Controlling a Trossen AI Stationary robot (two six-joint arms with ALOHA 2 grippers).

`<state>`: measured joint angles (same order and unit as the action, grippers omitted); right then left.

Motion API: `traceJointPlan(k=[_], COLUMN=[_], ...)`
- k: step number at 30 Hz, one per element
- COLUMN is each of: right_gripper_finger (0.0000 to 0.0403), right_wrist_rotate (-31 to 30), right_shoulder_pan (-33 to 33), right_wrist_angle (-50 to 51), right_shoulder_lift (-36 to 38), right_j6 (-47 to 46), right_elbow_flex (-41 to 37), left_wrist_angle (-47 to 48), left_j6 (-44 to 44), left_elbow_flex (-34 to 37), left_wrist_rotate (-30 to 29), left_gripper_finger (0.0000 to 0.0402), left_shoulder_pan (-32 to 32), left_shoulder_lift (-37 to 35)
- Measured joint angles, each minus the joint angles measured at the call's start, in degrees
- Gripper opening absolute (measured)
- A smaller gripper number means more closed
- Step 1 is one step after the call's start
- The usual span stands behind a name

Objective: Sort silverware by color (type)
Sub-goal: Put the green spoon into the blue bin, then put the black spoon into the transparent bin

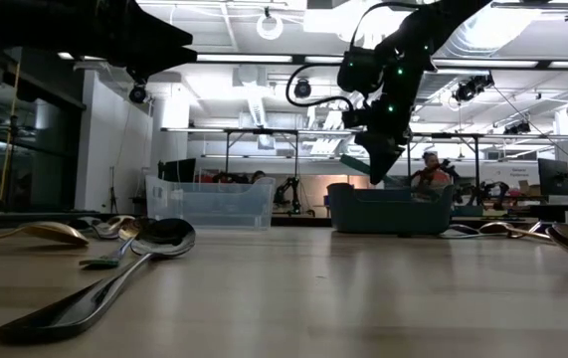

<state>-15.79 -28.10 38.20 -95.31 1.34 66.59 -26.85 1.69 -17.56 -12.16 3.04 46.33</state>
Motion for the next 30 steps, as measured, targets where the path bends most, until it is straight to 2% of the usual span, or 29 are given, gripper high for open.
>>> traceJointPlan(k=[4, 8, 14, 19, 21, 23, 27, 30], right_gripper_finger=[0.0118, 0.0153, 0.0163, 0.0164, 0.0165, 0.0165, 0.0165, 0.0165], right_wrist_rotate=[1.04, 1.36, 1.74, 5.62, 5.73, 5.85, 5.98, 5.84], right_shoulder_pan=[0.0, 0.0, 1.74, 8.12, 12.0, 16.52, 25.07, 29.51], right_wrist_angle=[0.06, 0.47, 6.5, 2.3, -3.55, -13.82, -38.88, -58.12], right_shoulder_lift=[0.0, 0.0, 1.15, 7.74, 10.83, 14.06, 17.51, 17.67], right_j6=[-0.01, 0.01, -0.02, -1.86, -3.33, -5.03, -6.84, -4.72], right_elbow_flex=[0.0, 0.21, 3.85, 1.92, -1.1, -5.97, -17.17, -23.53], left_wrist_angle=[0.0, 0.0, 0.03, 0.09, 0.09, 0.14, 0.07, 0.11], left_j6=[0.0, 0.0, 0.0, 0.98, 0.94, 0.92, 0.92, 0.92], left_elbow_flex=[0.0, 0.0, 0.0, 0.0, 0.0, 0.0, 0.0, 0.0], left_wrist_rotate=[0.0, 0.0, 0.0, 0.0, 0.0, 0.0, 0.0, 0.0], left_gripper_finger=[0.0202, 0.0202, 0.0202, 0.0202, 0.0202, 0.0202, 0.0202, 0.0202], left_shoulder_pan=[0.0, 0.0, 0.0, 0.0, 0.0, 0.0, 0.0, 0.0], left_shoulder_lift=[0.0, 0.0, 0.0, 0.0, 0.0, 0.0, 0.0, 0.0])
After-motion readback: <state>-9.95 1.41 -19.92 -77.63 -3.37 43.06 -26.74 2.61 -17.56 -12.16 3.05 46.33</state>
